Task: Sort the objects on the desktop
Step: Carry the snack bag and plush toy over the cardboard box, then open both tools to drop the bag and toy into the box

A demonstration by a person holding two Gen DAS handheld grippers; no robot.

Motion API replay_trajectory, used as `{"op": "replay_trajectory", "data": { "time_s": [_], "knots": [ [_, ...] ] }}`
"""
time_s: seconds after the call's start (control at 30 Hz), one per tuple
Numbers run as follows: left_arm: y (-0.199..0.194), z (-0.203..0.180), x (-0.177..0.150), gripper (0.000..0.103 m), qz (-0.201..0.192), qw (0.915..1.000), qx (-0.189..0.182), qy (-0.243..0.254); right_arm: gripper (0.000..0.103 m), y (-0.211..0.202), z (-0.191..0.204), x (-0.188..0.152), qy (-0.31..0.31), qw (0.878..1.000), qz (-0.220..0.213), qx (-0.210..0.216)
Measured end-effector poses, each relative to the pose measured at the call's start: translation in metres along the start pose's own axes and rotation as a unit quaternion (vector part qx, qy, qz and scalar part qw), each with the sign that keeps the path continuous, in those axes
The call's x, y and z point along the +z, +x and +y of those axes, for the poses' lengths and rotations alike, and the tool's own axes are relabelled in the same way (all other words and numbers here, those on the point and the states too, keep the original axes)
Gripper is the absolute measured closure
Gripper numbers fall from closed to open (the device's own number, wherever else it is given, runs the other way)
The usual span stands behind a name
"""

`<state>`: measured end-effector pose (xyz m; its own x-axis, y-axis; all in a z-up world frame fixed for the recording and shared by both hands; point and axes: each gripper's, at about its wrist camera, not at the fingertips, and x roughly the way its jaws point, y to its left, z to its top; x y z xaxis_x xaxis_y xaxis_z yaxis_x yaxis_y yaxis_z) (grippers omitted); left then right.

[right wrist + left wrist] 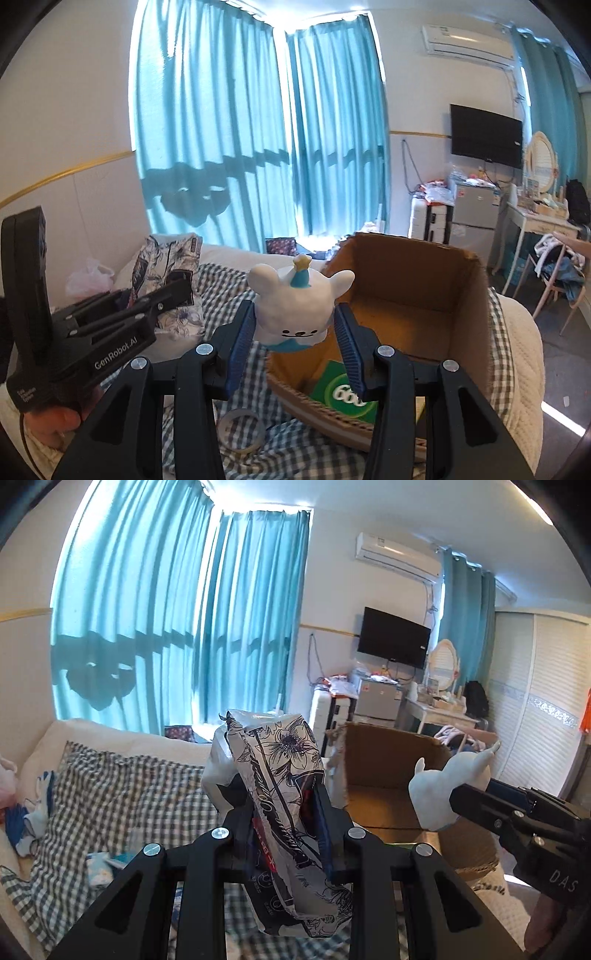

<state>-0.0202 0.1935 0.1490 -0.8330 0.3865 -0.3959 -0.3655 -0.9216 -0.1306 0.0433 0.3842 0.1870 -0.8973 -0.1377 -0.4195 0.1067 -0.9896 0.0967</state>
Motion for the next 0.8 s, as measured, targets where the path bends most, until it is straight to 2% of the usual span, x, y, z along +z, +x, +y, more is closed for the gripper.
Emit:
{"op": "replay_trajectory", "data": {
  "time_s": [0.13,0.33,0.6,0.67,0.73,0.8],
  "knots": [
    [0.018,-0.020,0.004,0.076,0.015,0.9997,-0.019,-0.006,0.059,-0.006,-0.026,0.006,0.019,1.000,-0.008,-0.016],
    [0.038,-0.055,0.016,0.076,0.017,0.9991,-0.035,0.017,0.059,-0.002,-0.058,0.009,0.034,0.999,-0.004,-0.040],
    [0.078,-0.089,0.027,0.076,0.034,0.9971,-0.062,0.029,0.059,0.036,-0.099,0.007,0.054,0.995,0.033,-0.079],
    [0.093,-0.098,0.027,0.076,0.049,0.9956,-0.072,0.035,0.059,0.046,-0.110,0.008,0.060,0.993,0.040,-0.092],
    [0.109,-0.105,0.026,0.076,0.059,0.9950,-0.068,0.045,0.059,0.055,-0.121,0.004,0.063,0.992,0.051,-0.100],
    [0.125,-0.109,0.024,0.076,0.078,0.9935,-0.075,0.036,0.059,0.067,-0.130,0.002,0.073,0.990,0.064,-0.097]
  ]
}}
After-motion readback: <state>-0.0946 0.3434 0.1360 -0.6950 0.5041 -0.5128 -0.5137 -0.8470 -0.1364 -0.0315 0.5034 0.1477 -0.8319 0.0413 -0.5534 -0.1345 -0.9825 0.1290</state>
